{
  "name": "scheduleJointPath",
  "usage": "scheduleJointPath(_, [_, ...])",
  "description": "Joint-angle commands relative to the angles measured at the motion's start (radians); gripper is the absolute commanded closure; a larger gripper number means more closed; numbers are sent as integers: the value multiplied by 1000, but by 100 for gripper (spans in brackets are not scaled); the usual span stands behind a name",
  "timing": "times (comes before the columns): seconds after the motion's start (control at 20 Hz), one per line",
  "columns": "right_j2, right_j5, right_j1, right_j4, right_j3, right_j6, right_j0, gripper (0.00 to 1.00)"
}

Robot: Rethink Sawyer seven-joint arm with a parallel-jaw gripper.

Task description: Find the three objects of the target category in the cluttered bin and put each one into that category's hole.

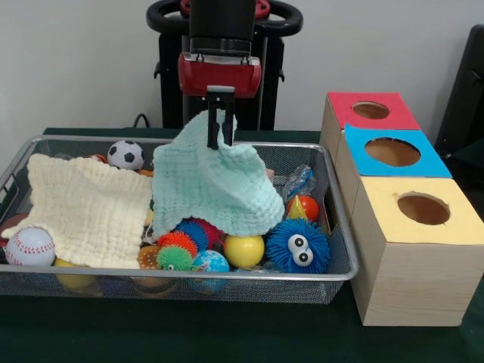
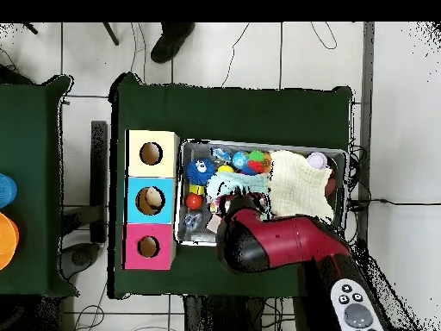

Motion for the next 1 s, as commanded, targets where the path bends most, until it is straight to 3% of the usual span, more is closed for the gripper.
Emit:
scheduleJointPath(0.05, [209,128,7,-101,-44,-248,-74,100])
scheduleJointPath(0.3, [209,175,26,-168,-103,-287,-84,100])
scheduleJointPath(1.0, [354,318,114,-267,-158,-480,-266,100])
